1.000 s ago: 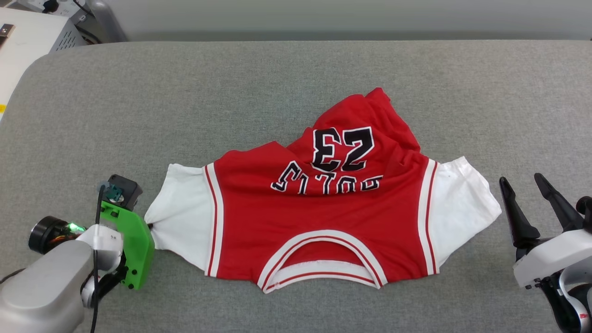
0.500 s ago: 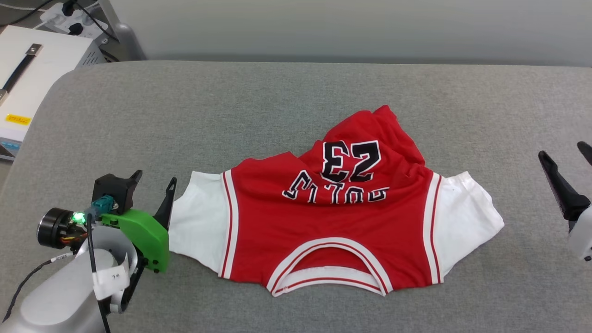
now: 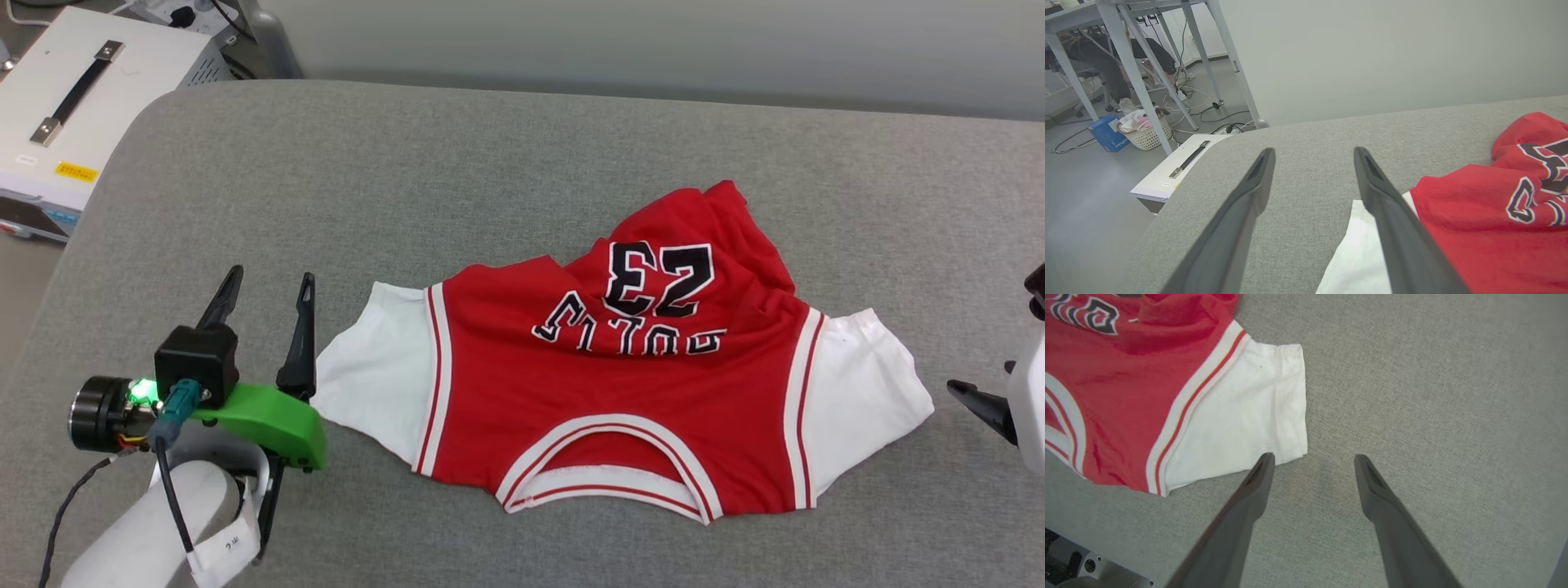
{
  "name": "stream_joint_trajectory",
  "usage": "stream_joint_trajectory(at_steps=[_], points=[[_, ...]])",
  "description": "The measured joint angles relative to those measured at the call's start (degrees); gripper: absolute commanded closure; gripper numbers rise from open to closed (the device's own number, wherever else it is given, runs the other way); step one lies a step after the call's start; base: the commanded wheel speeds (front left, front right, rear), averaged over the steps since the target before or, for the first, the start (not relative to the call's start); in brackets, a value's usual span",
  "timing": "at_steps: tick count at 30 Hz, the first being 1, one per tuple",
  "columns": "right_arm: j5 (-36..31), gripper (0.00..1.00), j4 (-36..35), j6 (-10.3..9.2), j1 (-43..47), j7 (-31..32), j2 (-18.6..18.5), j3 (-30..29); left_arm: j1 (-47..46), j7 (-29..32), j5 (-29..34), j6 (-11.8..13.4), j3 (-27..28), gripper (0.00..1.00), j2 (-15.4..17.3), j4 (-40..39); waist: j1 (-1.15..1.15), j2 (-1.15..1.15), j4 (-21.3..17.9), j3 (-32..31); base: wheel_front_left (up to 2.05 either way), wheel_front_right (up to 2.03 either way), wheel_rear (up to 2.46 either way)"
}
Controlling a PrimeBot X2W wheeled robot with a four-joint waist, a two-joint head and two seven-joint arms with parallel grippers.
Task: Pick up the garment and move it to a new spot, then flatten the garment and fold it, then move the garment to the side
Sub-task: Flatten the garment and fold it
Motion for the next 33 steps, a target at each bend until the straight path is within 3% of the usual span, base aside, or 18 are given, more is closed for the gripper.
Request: stream_joint_trajectory(at_steps=[4,11,17,18,20,26,30,33], points=[[-0.1,0.0,6.3,0.0,-3.1,0.1,2.0,1.6,2.5,0.0,4.0,-0.4,4.0,0.0,-2.6,-1.5,0.0,0.0,0.8,1.7,0.0,0.0,0.0],[0.5,0.0,15.2,-0.01,-5.6,-3.4,5.7,5.8,3.9,0.0,8.6,-4.1,8.6,0.0,-7.1,-0.3,0.0,0.0,2.3,5.0,0.0,0.0,0.0],[2.0,0.0,17.7,-0.09,-5.9,-6.6,4.9,10.3,4.4,0.0,11.6,-7.4,13.1,0.0,-9.5,2.0,0.0,0.0,2.9,6.1,0.0,0.0,0.0],[2.7,0.56,17.8,-0.09,-5.9,-7.6,4.8,10.5,4.6,0.0,11.7,-7.8,13.7,0.0,-9.7,2.3,0.0,0.0,2.8,6.0,0.0,0.0,0.0],[4.6,1.0,17.9,-0.09,-5.9,-10.6,4.5,11.5,5.2,0.0,12.3,-8.9,15.2,0.0,-9.9,3.2,0.0,0.0,2.4,5.8,0.0,0.0,0.0],[5.7,1.0,15.5,-0.05,-5.3,-18.8,3.7,13.1,5.4,0.0,14.0,-13.8,17.3,0.0,-9.3,4.8,0.0,0.0,1.3,3.8,0.0,0.0,0.0],[7.4,1.0,11.8,-0.03,-2.9,-22.2,1.7,11.0,3.6,1.4,14.0,-18.0,16.5,0.0,-6.6,6.6,0.0,0.0,0.8,2.1,0.0,0.0,0.0],[7.6,1.0,9.0,0.0,-0.4,-23.5,0.4,8.2,0.4,6.0,13.9,-21.2,15.4,0.0,-4.4,6.5,0.0,0.0,0.4,1.0,0.0,0.0,0.0]])
